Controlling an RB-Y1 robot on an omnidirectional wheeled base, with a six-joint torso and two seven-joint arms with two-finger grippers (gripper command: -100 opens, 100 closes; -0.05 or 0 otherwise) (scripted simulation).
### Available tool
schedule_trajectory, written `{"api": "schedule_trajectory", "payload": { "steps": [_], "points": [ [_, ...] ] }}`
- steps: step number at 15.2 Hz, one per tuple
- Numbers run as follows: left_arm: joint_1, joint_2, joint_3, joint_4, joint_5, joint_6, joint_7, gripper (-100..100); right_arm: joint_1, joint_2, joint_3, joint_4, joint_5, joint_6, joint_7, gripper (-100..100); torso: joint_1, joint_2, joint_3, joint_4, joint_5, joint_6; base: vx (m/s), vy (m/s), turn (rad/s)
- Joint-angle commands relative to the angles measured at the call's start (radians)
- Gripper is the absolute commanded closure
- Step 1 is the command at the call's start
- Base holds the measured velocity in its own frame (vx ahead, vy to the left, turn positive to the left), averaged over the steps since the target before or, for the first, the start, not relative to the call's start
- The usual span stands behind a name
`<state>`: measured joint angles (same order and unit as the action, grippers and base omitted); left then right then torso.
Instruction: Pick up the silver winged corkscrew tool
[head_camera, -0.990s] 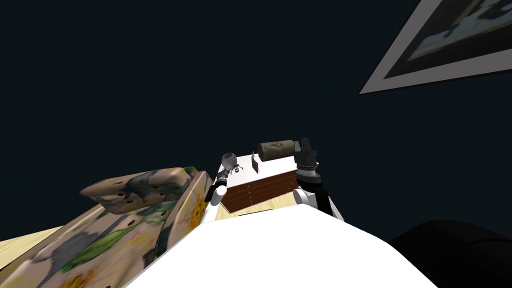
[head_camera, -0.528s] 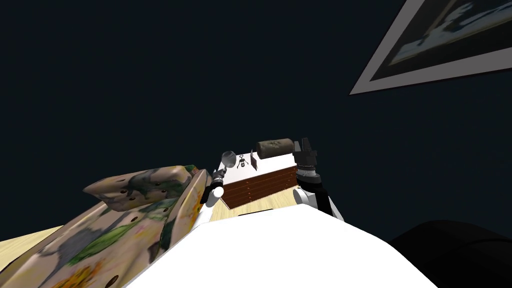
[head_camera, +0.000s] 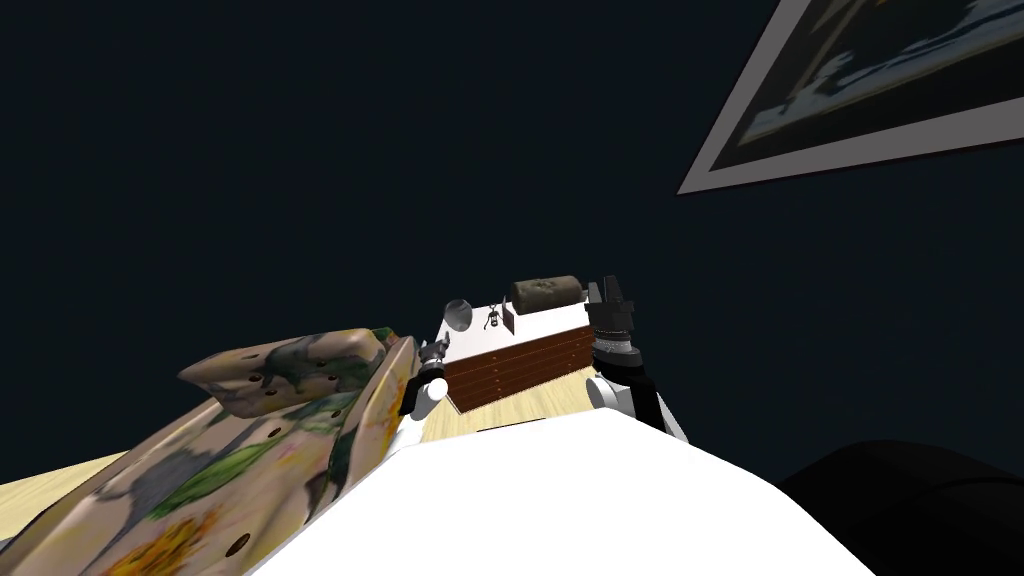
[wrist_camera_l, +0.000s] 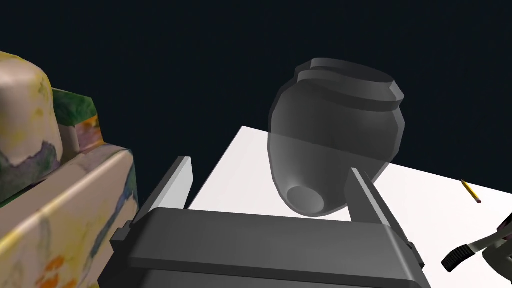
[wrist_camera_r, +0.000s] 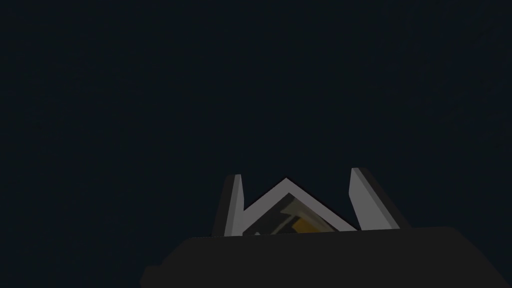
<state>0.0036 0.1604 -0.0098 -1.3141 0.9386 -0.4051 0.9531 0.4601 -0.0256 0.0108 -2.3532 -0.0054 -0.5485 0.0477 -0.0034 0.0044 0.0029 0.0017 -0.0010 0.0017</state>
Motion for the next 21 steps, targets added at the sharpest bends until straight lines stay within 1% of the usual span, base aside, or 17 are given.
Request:
{"api": "schedule_trajectory", "payload": {
  "steps": [1, 2, 4, 6, 10, 11, 13, 14, 16, 18, 19, 20, 21],
  "points": [
    [0.007, -0.004, -0.003, 0.001, -0.004, -0.030, -0.003, -100, 0.000, 0.000, 0.000, 0.000, 0.000, 0.000, 0.000, 0, 0.000, 0.000, 0.000, 0.000, 0.000, 0.000, -0.022, -0.017, -0.012],
    [0.013, -0.007, -0.003, 0.008, -0.008, -0.053, -0.005, -100, 0.000, 0.000, 0.000, 0.000, 0.000, 0.000, 0.000, 0, 0.000, -0.001, -0.001, 0.000, 0.000, 0.000, -0.007, -0.022, -0.017],
    [0.018, -0.010, -0.003, 0.018, -0.015, -0.073, -0.009, -100, 0.000, 0.000, 0.000, 0.000, 0.000, 0.000, 0.000, 0, -0.001, -0.004, -0.002, -0.001, 0.000, 0.000, 0.018, -0.027, -0.016],
    [0.025, -0.011, -0.002, 0.039, -0.031, -0.100, -0.017, -100, 0.000, 0.000, 0.000, 0.000, 0.000, 0.000, 0.000, 0, -0.001, -0.006, -0.003, -0.001, 0.000, 0.000, 0.054, -0.039, -0.030],
    [0.038, -0.016, -0.001, 0.094, -0.084, -0.150, -0.036, -100, 0.000, 0.000, 0.000, 0.000, 0.000, 0.000, 0.000, 0, -0.003, -0.015, -0.009, -0.003, -0.001, 0.000, 0.157, -0.055, -0.051],
    [0.041, -0.025, -0.002, 0.113, -0.105, -0.165, -0.042, -100, 0.000, 0.000, 0.000, 0.000, 0.000, 0.000, 0.000, 0, -0.003, -0.017, -0.009, -0.004, -0.001, 0.000, 0.199, -0.012, -0.066],
    [0.044, -0.042, -0.002, 0.130, -0.126, -0.178, -0.048, -100, 0.001, 0.000, 0.000, 0.000, 0.000, 0.000, 0.000, 0, -0.001, -0.020, -0.011, -0.004, 0.000, 0.000, 0.233, -0.010, -0.070],
    [0.045, -0.069, -0.002, 0.146, -0.144, -0.188, -0.053, -100, 0.001, 0.000, 0.000, 0.000, 0.000, 0.000, 0.000, 0, 0.000, -0.021, -0.012, -0.004, 0.000, 0.000, 0.229, 0.020, -0.069],
    [0.046, -0.106, -0.001, 0.159, -0.159, -0.195, -0.057, -100, 0.001, 0.000, 0.000, 0.000, 0.000, 0.000, 0.000, 0, 0.001, -0.022, -0.013, -0.005, 0.000, 0.000, 0.211, 0.015, -0.045],
    [0.047, -0.144, 0.000, 0.166, -0.167, -0.199, -0.060, -100, 0.001, 0.000, 0.000, 0.000, 0.000, 0.000, 0.000, 0, 0.001, -0.018, -0.011, -0.004, 0.000, 0.000, 0.127, 0.015, -0.013],
    [0.047, -0.144, 0.000, 0.166, -0.167, -0.199, -0.060, -100, 0.000, 0.000, 0.000, 0.000, 0.000, 0.000, 0.000, 0, 0.001, -0.016, -0.009, -0.004, 0.000, 0.000, 0.071, 0.021, -0.004],
    [0.043, -0.130, -0.002, 0.173, -0.165, -0.202, -0.052, -100, 0.000, 0.000, 0.000, 0.000, 0.000, 0.000, 0.000, 0, 0.001, -0.013, -0.008, -0.003, 0.000, 0.000, 0.034, 0.010, -0.003],
    [0.043, -0.133, -0.002, 0.174, -0.166, -0.203, -0.053, -100, 0.000, 0.000, 0.000, 0.000, 0.000, 0.000, 0.000, 0, 0.001, -0.010, -0.006, -0.002, 0.000, 0.000, 0.016, 0.003, -0.001]
  ]
}}
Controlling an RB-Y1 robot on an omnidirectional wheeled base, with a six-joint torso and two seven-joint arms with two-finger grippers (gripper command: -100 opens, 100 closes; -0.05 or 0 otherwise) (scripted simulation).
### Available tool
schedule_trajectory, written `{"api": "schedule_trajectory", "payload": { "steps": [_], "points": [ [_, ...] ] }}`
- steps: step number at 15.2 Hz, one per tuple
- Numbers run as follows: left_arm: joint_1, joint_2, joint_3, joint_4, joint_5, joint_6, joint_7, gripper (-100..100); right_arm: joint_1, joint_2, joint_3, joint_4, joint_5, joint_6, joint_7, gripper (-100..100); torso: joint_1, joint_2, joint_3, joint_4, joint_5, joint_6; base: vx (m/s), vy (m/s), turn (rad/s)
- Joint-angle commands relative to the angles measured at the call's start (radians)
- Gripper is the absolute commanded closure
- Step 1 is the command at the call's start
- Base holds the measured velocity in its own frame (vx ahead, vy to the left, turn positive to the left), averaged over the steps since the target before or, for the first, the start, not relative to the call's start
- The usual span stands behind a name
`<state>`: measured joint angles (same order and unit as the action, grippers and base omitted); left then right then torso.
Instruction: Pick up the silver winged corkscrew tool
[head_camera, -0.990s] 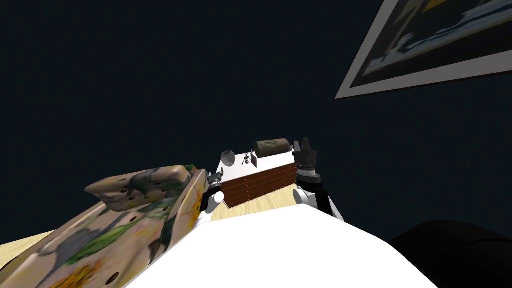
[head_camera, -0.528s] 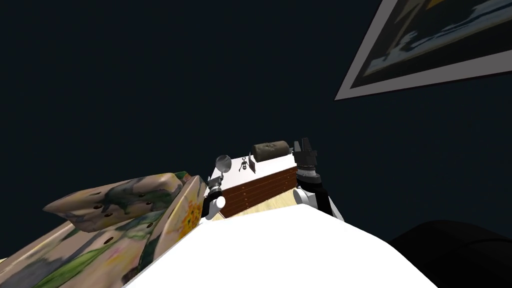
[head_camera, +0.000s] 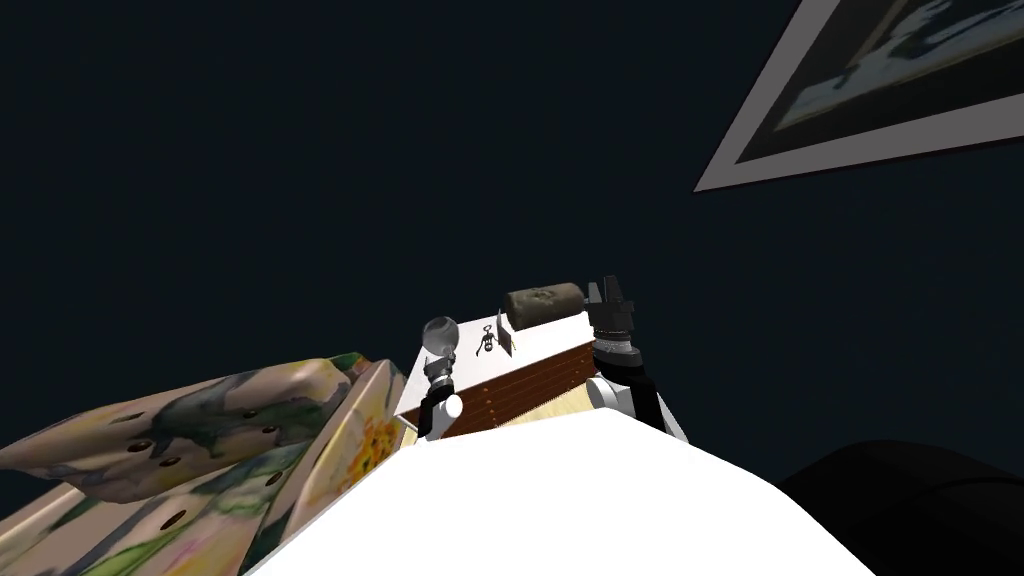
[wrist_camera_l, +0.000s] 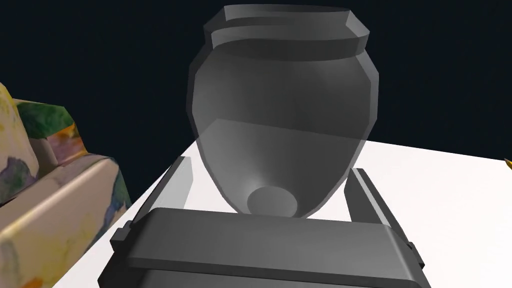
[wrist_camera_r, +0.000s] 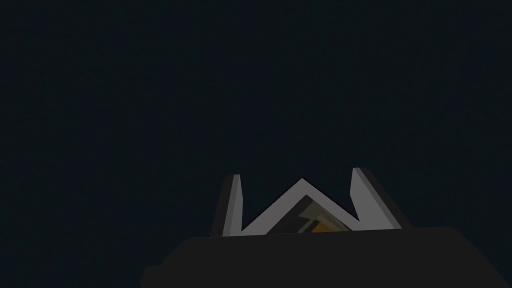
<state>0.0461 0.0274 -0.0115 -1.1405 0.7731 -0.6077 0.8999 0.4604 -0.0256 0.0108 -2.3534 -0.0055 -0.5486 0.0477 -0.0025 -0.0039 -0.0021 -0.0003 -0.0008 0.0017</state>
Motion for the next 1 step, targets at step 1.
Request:
{"api": "schedule_trajectory", "payload": {
  "steps": [1],
  "points": [
    [0.000, 0.000, 0.000, 0.000, 0.000, 0.000, 0.000, 100, 0.000, 0.000, 0.000, 0.000, 0.000, 0.000, 0.000, 0, 0.000, 0.000, 0.000, 0.000, 0.000, 0.000, 0.009, 0.002, 0.000]
  ]
}}
